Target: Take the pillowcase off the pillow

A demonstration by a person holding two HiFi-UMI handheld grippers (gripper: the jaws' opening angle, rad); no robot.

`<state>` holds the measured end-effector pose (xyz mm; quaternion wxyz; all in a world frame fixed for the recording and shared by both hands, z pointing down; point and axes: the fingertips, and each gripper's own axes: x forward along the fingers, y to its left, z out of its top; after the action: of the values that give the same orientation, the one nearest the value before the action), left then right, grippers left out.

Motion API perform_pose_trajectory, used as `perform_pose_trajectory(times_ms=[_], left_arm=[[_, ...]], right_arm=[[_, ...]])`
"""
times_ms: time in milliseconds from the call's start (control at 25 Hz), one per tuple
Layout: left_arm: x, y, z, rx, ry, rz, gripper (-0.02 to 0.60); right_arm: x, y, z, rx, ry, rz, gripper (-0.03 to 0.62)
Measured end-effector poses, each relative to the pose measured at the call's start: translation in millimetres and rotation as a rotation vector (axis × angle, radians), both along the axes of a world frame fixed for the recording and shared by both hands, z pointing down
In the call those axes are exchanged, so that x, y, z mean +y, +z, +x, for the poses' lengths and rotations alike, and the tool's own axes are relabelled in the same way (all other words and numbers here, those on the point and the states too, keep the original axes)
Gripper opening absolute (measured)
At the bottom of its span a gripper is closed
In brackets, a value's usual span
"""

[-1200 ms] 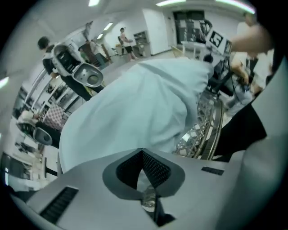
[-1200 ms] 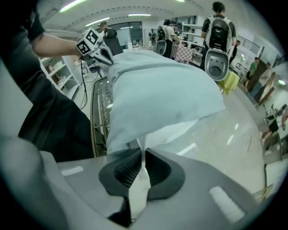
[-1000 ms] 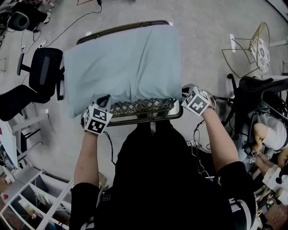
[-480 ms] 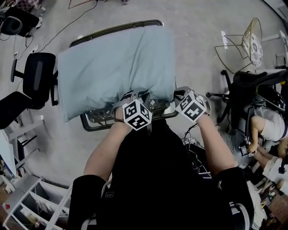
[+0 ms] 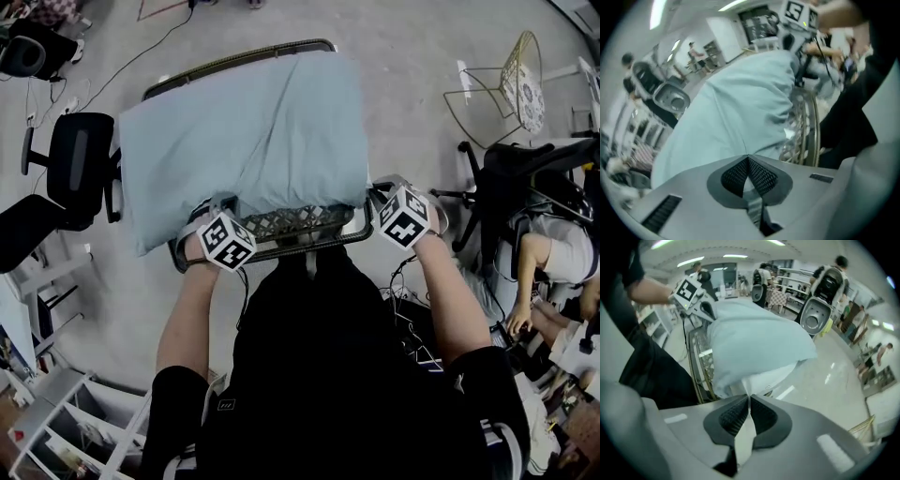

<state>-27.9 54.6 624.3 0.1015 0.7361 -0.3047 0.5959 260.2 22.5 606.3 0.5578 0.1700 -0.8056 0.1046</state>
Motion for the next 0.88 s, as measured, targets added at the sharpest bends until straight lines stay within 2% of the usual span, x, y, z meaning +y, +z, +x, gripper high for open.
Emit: perform_pose_trajectory(times_ms=[80, 120, 200, 240, 320, 360, 480, 560, 640, 680, 800, 880], left_arm=[[-4.4, -17.4, -15.2, 0.129, -0.086, 0.003, 0.005], [-9.7, -27.7, -10.4, 0.164, -0.085, 0.028, 0.005], [-14.4, -39.6, 18.0, 0.208, -0.025, 0.067, 0.007], [-13.5, -42.5, 38.8, 0.247, 0.007, 0.067, 0.034], [-10.4, -46.5, 83.2, 0.329, 0.067, 0.062, 0.156], [-10.1, -48.0, 103.4, 0.356, 0.097, 0.07, 0.189], [-16.3, -49.6, 147.3, 0.401, 0.133, 0.115, 0.202], [-23.2, -47.0, 160.3, 0.404, 0.124, 0.137, 0.196], [-24.8, -41.2, 160.5, 0.364, 0.14, 0.143, 0.065], [-23.3, -37.7, 156.7, 0.334, 0.159, 0.14, 0.025], [-19.0, -28.7, 131.4, 0.246, 0.192, 0.126, 0.008], [-17.8, -25.0, 109.4, 0.228, 0.174, 0.111, 0.006]], right_arm=[[-3.8, -2.2, 0.2, -0.051, 0.039, -0.04, 0.025], [-4.5, -2.6, -2.6, -0.065, 0.043, -0.052, 0.025], [-2.4, -3.7, -12.5, -0.079, 0.043, -0.067, 0.025], [-1.6, -6.6, -19.5, -0.095, 0.049, -0.073, 0.025], [-3.3, -16.5, -35.0, -0.14, 0.066, -0.077, 0.025], [-4.5, -21.4, -41.7, -0.157, 0.073, -0.076, 0.025], [-2.8, -30.9, -55.6, -0.183, 0.08, -0.066, 0.025], [1.0, -32.8, -58.2, -0.174, 0.075, -0.053, 0.025], [3.2, -31.0, -52.5, -0.14, 0.072, -0.033, 0.025], [3.6, -30.0, -47.8, -0.12, 0.073, -0.023, 0.025], [3.2, -30.8, -34.3, -0.083, 0.081, -0.004, 0.023], [4.6, -33.0, -30.3, -0.09, 0.094, -0.006, 0.023]])
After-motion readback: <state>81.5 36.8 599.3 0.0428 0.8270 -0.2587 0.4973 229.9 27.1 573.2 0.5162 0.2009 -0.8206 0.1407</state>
